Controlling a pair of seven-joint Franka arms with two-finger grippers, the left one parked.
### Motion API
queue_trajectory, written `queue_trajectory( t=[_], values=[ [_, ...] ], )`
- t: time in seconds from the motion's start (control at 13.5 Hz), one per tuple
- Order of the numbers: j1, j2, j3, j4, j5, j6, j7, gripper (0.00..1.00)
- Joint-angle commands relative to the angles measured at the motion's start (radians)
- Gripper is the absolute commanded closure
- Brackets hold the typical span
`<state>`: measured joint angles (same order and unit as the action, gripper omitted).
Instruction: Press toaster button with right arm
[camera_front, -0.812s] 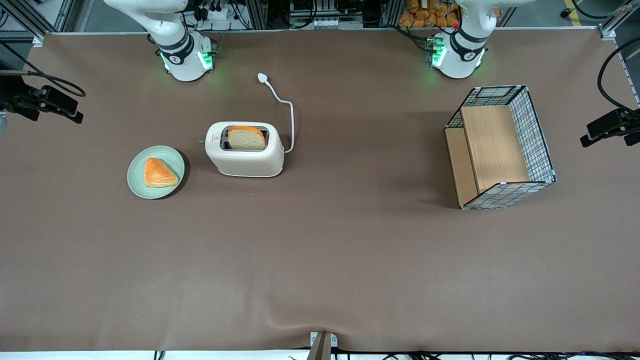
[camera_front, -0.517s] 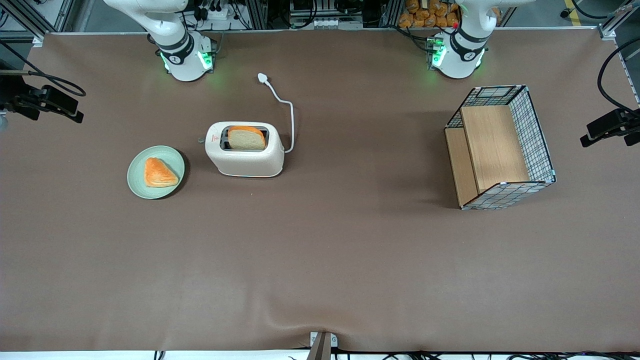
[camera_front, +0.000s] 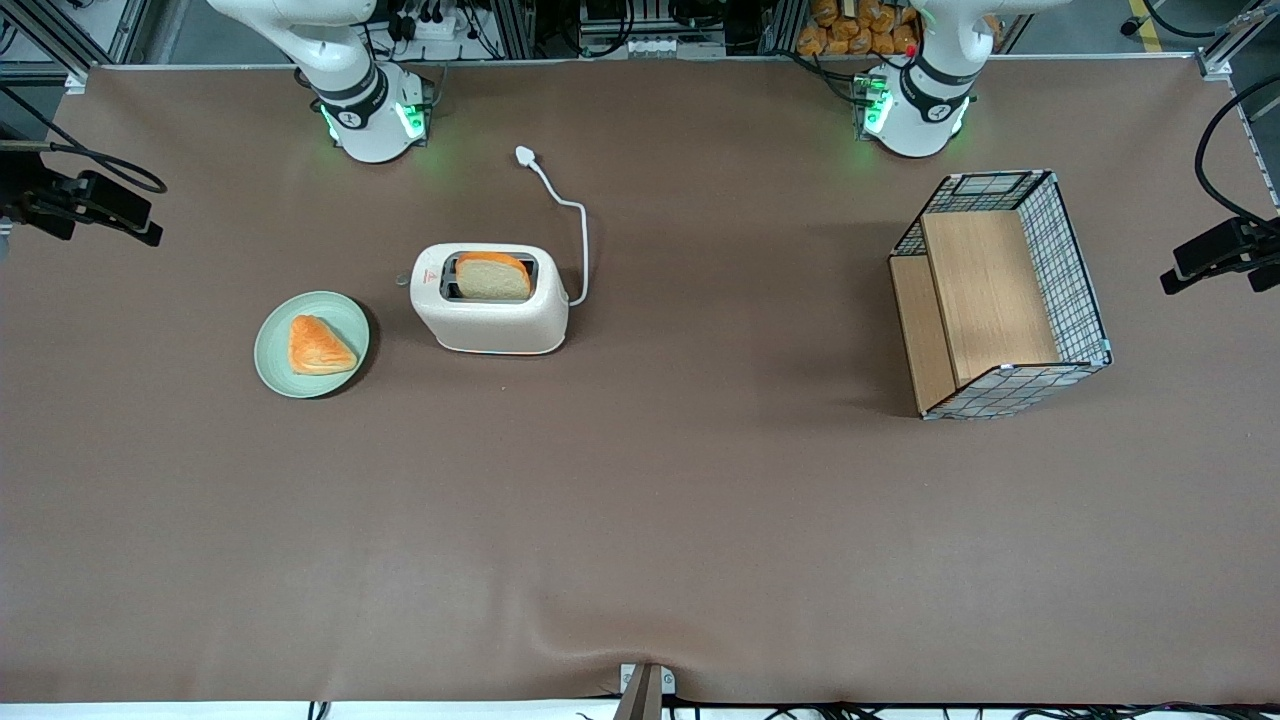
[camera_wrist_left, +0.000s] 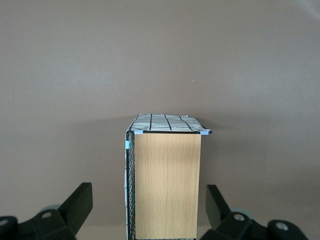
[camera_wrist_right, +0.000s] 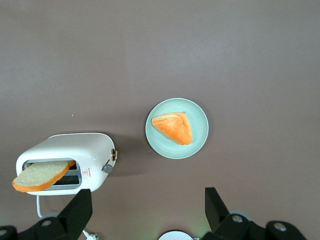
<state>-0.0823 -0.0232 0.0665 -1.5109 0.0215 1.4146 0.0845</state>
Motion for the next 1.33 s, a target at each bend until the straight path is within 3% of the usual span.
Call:
queue_trajectory(
  t=[0.0,0.3,0.59,0.89,1.26],
  values=[
    [-0.019,0.008,0.012,0.021,0.008,-0.013,0.009,0.00],
    [-0.020,0.016,0.012,-0.003,0.031,-0.092,0.014,0.00],
    [-0.024,0.008,0.010,-0.099,0.110,-0.112,0.017,0.00],
    [-0.025,0.000,0.012,-0.257,0.196,-0.037,0.015,0.00],
    [0.007,-0.001,0.016,-0.399,0.198,0.087,0.015,0.03]
  ],
)
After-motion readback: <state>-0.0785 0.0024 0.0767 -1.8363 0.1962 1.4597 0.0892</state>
